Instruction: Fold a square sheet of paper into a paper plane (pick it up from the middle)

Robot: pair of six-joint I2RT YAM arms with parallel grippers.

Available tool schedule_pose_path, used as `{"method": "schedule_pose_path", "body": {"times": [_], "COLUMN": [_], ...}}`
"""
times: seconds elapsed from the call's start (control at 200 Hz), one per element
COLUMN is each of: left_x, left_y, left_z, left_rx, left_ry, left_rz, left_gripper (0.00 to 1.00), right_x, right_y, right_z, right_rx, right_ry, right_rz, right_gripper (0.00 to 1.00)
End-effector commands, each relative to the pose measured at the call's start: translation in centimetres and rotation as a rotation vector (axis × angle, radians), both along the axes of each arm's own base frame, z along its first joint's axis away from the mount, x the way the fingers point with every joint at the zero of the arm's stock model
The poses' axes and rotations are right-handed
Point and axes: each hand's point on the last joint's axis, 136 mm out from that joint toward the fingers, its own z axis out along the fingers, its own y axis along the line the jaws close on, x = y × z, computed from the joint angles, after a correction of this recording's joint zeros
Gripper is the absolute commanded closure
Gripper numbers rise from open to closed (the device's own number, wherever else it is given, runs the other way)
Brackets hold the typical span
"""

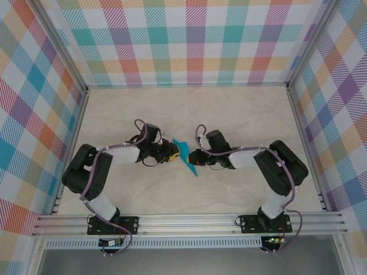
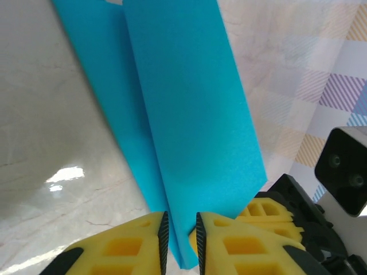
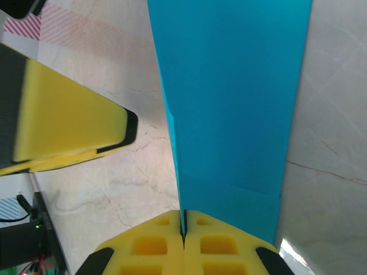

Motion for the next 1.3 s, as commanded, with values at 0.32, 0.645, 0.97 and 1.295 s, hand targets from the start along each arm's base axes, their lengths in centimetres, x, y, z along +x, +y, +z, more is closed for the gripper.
{"method": "schedule_pose_path", "body": {"times": [0.32,0.645,0.97,1.295], "left_x": [0.5,1.7,2.1,2.3], "left_y": [-2.0,-2.8,-3.0,-2.8], "left_z": [0.5,0.3,-0.5,-1.5], "left_rx": [-0.068,-0.101,-0.098,-0.073], "left_ry": [-0.069,-0.086,-0.079,-0.053], "left_rz": [-0.074,-0.071,-0.062,-0.053], "left_gripper": [0.80,0.81,0.81,0.83], "right_x": [1.4,1.3,1.2,1.1], "right_y": [1.5,1.1,0.7,0.0], "right_z": [1.6,0.2,-0.7,0.3], "right_rx": [0.179,0.149,0.094,0.038], "right_ry": [0.107,0.152,0.157,0.109], "right_rz": [0.029,0.030,0.037,0.043], "right_gripper": [1.00,1.00,0.97,0.74]}}
